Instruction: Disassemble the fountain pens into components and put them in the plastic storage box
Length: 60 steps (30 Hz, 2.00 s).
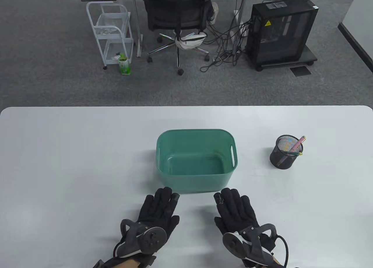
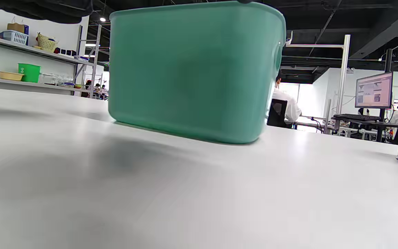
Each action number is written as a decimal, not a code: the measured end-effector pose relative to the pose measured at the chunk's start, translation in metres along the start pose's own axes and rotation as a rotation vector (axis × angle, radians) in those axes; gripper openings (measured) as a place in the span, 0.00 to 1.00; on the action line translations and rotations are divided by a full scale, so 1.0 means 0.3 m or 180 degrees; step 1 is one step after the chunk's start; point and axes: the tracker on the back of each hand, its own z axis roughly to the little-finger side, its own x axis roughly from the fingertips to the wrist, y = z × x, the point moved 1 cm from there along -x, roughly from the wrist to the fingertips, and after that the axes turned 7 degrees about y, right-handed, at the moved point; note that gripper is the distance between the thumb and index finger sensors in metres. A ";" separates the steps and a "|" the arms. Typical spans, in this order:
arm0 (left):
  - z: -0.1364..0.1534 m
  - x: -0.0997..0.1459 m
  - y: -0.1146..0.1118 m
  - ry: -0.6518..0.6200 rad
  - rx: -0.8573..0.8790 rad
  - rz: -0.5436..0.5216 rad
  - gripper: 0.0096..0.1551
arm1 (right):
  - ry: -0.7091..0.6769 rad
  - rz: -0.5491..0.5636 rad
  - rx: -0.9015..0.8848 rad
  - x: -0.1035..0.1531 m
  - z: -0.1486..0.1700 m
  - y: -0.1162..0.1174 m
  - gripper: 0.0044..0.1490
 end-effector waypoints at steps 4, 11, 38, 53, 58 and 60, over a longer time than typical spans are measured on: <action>-0.001 0.001 0.001 0.0000 -0.0017 0.0001 0.39 | 0.0065 -0.0019 -0.0040 -0.004 0.011 0.000 0.44; -0.002 0.002 0.002 -0.0022 -0.0022 -0.0001 0.39 | 0.0092 -0.0035 -0.0025 -0.005 0.015 -0.004 0.44; -0.005 0.002 -0.001 -0.0052 -0.0100 0.0062 0.40 | 0.0139 -0.0095 -0.0078 -0.009 0.026 -0.005 0.44; -0.030 0.008 -0.004 -0.0203 -0.0148 0.0069 0.39 | 0.0547 -0.0003 -0.0297 -0.051 0.109 -0.069 0.44; -0.033 0.009 -0.007 -0.0244 -0.0136 0.0090 0.40 | 0.0881 0.0026 -0.0118 -0.136 0.243 -0.112 0.44; -0.034 0.009 -0.007 -0.0252 -0.0130 0.0083 0.40 | 0.1072 -0.0013 -0.0029 -0.175 0.306 -0.120 0.44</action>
